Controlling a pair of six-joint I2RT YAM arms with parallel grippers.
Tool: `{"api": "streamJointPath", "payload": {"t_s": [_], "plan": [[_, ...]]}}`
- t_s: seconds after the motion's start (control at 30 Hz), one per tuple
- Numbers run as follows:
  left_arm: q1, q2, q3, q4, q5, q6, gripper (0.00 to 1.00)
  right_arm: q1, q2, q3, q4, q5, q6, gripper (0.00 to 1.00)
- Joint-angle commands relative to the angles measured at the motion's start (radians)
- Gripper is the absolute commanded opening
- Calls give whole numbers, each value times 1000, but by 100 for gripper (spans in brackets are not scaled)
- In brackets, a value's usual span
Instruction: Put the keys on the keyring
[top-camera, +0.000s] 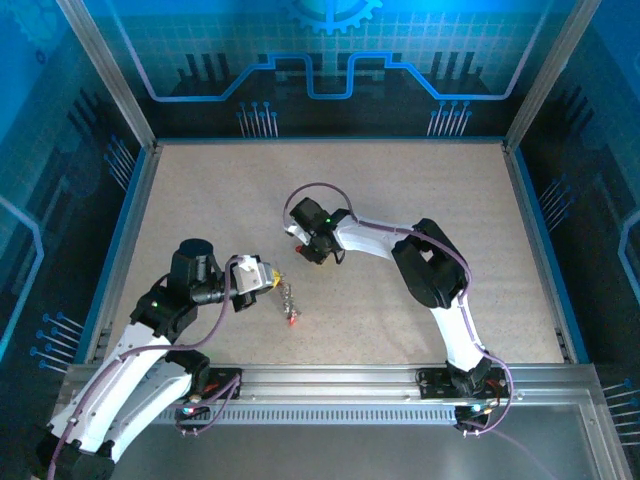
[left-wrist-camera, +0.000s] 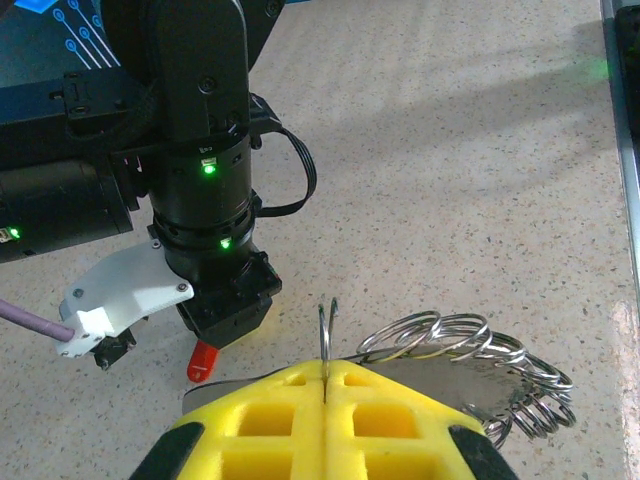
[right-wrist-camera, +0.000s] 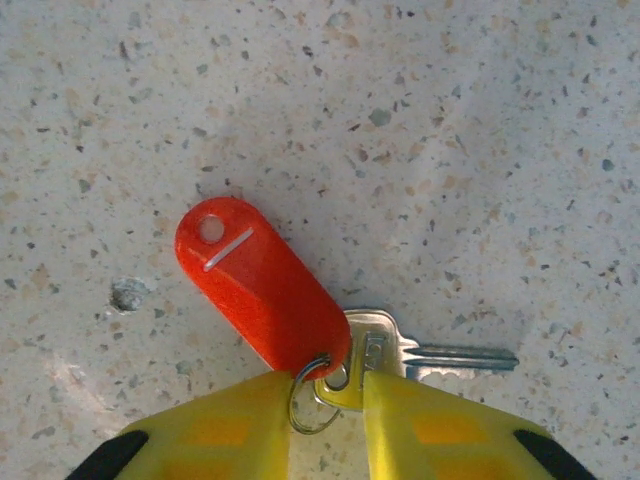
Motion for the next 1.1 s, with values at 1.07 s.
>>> {"api": "streamJointPath", "payload": {"t_s": [1.07], "plan": [[0, 187, 145, 12, 115, 80, 0, -237, -545, -485, 389, -531, 248, 0]]}}
